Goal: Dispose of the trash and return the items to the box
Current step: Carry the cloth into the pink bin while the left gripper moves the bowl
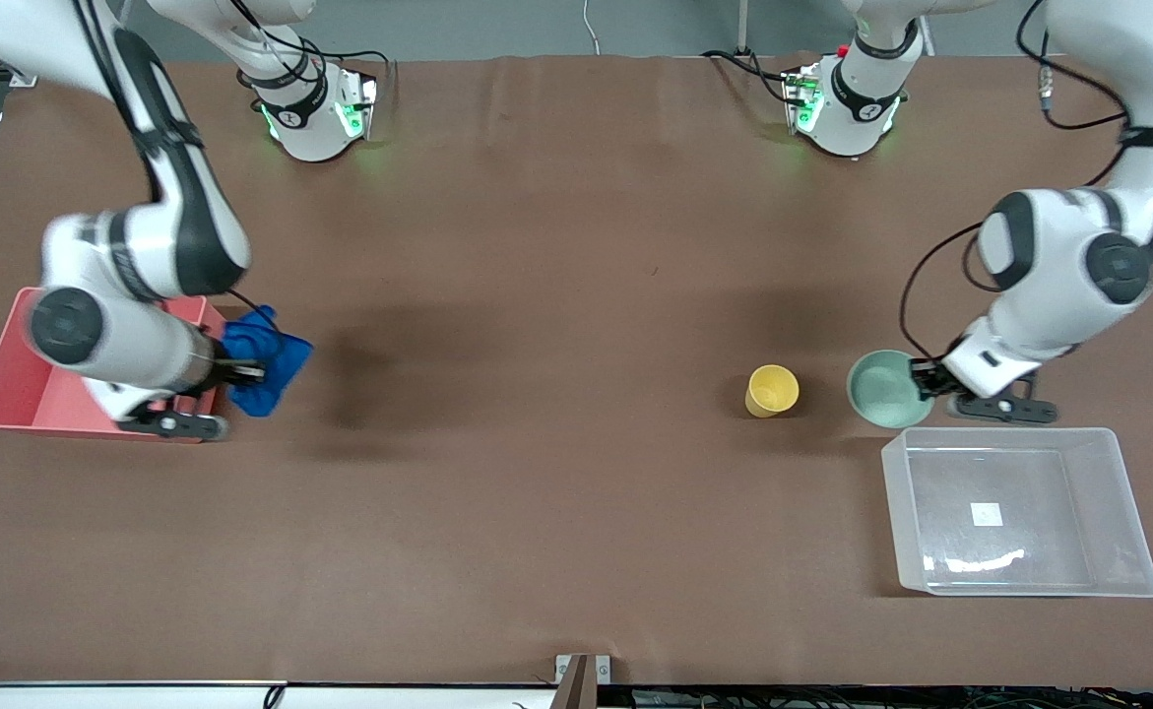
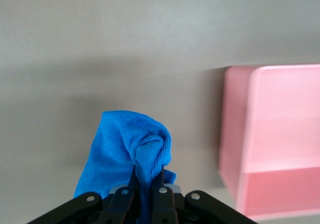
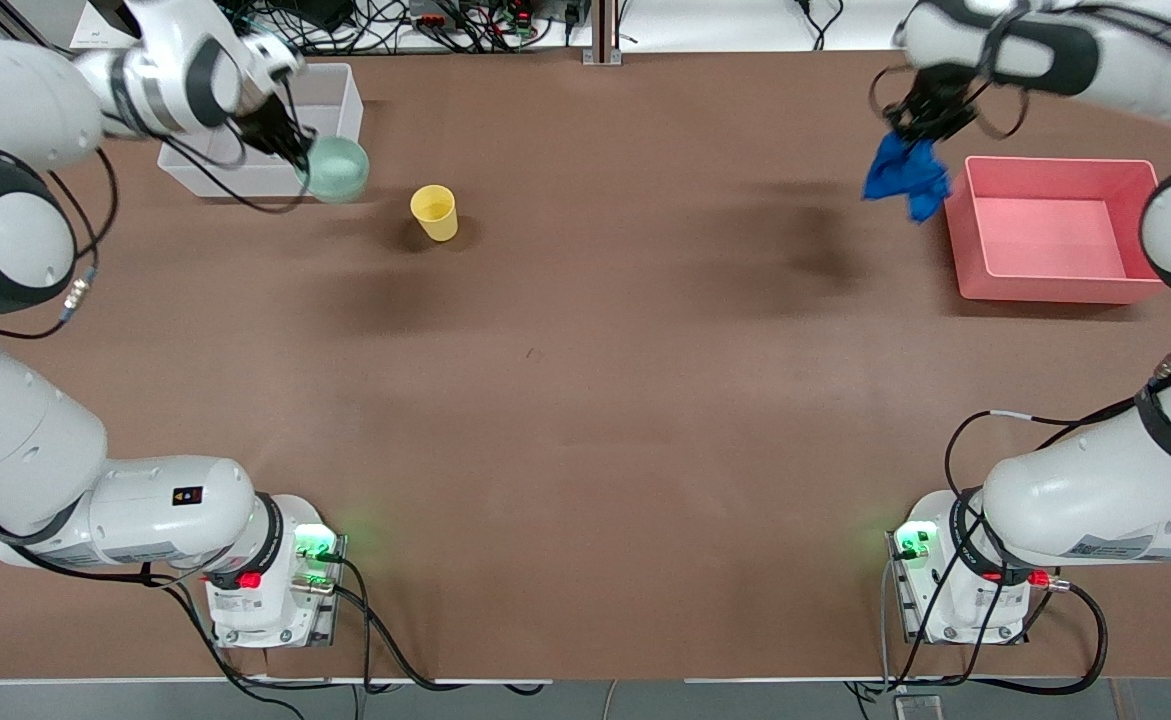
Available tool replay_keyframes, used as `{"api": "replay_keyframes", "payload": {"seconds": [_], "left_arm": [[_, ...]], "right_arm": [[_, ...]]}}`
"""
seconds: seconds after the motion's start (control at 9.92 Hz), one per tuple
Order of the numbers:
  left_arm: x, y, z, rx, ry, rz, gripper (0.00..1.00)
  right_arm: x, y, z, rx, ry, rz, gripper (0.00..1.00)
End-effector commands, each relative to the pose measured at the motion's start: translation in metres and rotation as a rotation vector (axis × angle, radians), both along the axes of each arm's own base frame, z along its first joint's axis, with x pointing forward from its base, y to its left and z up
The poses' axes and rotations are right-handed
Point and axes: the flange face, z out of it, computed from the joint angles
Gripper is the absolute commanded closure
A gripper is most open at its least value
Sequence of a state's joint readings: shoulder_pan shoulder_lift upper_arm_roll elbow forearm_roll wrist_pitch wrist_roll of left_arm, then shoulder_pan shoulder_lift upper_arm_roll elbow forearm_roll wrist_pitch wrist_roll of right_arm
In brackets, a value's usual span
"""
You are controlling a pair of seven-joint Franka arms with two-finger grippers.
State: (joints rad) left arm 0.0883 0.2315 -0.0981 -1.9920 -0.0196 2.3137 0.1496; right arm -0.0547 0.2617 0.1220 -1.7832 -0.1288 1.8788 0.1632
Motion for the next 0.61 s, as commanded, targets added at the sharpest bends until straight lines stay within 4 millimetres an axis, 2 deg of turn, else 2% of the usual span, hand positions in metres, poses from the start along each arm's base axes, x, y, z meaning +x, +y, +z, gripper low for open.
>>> {"api": "replay_keyframes", "payload": {"seconds": [0.0, 0.1, 0.2, 0.3, 0.4, 0.5], "left_arm": [[0.055, 0.017, -0.001, -0.006, -0.006, -0.026, 1.0], [0.081, 0.026, -0.008, -0.001, -0.014, -0.03, 1.0], [0.105, 0.044, -0.014, 0.009, -0.022, -0.039, 1.0], [0.121, 0.057, -0.031, 0.016, -0.004, -0.059, 1.0], [0.13, 0.075, -0.045, 0.022, -0.001, -0.057, 1.0], [0.136, 0.085, -0.061, 0.023, 0.003, -0.062, 1.0]], "right_arm": [[-0.013, -0.098, 0.023, -0.023, 0.01, 0.123, 0.99], [-0.017, -0.145, 0.019, -0.036, 0.003, 0.169, 0.98], [-0.026, -0.183, -0.001, -0.04, -0.02, 0.226, 0.98], [-0.036, -0.209, -0.026, -0.048, -0.037, 0.256, 0.98], [-0.044, -0.222, -0.057, -0.048, -0.033, 0.261, 0.98], [-0.05, -0.222, -0.091, -0.037, -0.005, 0.267, 0.98]]}}
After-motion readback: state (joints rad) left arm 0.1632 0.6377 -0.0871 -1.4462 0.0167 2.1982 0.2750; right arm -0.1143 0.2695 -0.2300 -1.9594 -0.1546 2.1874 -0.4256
